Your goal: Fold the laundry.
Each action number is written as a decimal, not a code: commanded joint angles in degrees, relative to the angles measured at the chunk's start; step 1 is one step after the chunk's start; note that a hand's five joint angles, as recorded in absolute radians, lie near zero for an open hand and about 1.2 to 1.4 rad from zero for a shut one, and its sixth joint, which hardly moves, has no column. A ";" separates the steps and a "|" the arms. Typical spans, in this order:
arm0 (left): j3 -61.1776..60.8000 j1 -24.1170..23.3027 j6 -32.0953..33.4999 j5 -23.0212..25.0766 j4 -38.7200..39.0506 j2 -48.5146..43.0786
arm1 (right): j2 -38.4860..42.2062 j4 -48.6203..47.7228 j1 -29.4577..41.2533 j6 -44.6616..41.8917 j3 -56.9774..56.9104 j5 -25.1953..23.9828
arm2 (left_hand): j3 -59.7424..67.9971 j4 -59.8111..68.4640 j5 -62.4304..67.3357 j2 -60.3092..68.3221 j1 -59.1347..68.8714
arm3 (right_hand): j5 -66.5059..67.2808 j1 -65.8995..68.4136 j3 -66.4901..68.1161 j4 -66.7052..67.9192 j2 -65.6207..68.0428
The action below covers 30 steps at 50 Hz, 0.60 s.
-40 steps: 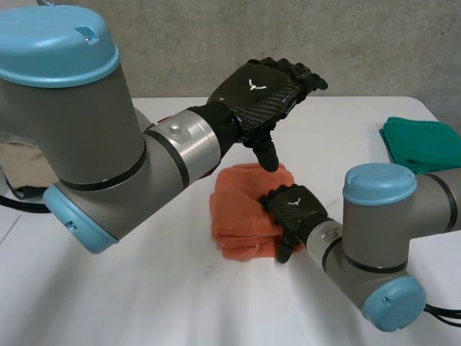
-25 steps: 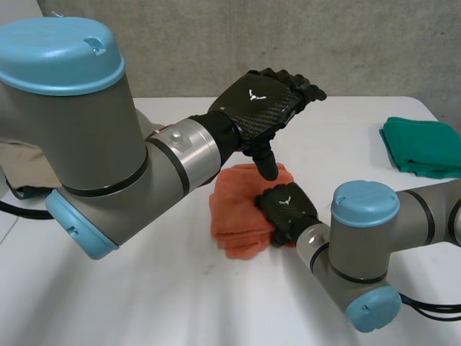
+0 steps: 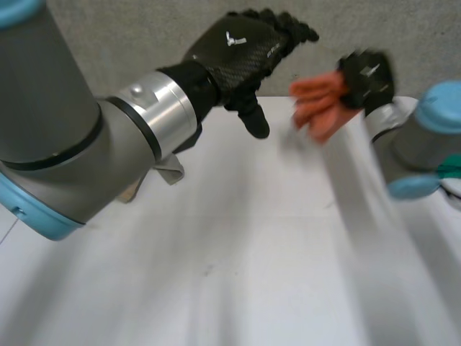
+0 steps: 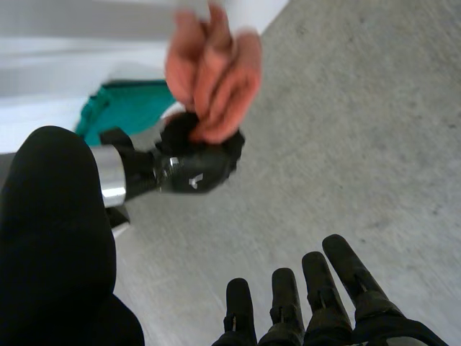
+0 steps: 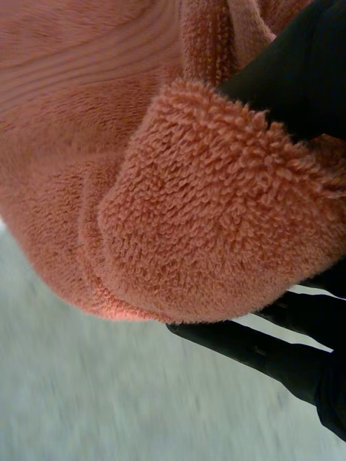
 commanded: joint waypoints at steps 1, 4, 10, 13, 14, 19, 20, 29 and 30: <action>1.14 0.40 -0.88 -0.12 -0.21 1.11 | 6.43 -1.69 -11.31 5.97 -13.67 -5.84 | -1.89 -1.61 -2.85 -1.76 -0.54 | 19.82 24.20 15.98 11.86 16.59; 0.79 0.40 -0.88 -0.21 -0.21 1.20 | 9.78 -1.60 -14.67 6.33 -17.37 -8.74 | -1.89 -1.61 -2.85 -1.76 -0.54 | 19.82 24.20 15.98 11.86 16.59; -0.44 0.14 -0.70 -0.21 0.06 0.50 | 19.79 -1.51 -21.61 5.37 -25.02 -17.53 | -1.89 -1.61 -2.85 -1.76 -0.54 | 19.82 24.20 15.98 11.86 16.59; -0.88 0.14 -0.61 -0.21 0.06 -0.20 | 23.91 -1.86 -24.94 3.53 -26.95 -20.07 | -1.89 -1.61 -2.85 -1.76 -0.54 | 19.82 24.20 15.98 11.86 16.59; -1.06 0.14 -0.61 -0.21 0.06 -0.29 | 24.72 -1.95 -25.65 3.17 -27.40 -20.78 | -1.89 -1.61 -2.85 -1.76 -0.54 | 19.82 24.20 15.98 11.86 16.59; -1.76 0.31 -0.61 -0.21 -0.03 -1.26 | 28.24 -1.95 -29.43 2.55 -27.05 -26.40 | -1.89 -1.61 -2.85 -1.76 -0.54 | 19.82 24.20 15.98 11.86 16.59; -2.02 0.40 -0.61 -0.21 0.06 -1.35 | 28.68 -2.04 -29.79 2.29 -26.70 -27.55 | -1.89 -1.61 -2.85 -1.76 -0.54 | 19.82 24.20 15.98 11.86 16.59; -2.64 0.75 -0.70 -0.21 0.50 -1.61 | 27.28 -2.83 -33.83 -1.58 -18.97 -32.65 | -1.89 -1.61 -2.85 -1.76 -0.54 | 19.82 24.20 15.98 11.86 16.59; -2.64 0.75 -0.70 -0.21 0.50 -1.61 | 27.01 -3.27 -33.92 -1.75 -18.35 -32.66 | -1.89 -1.61 -2.85 -1.76 -0.54 | 19.82 24.20 15.98 11.86 16.59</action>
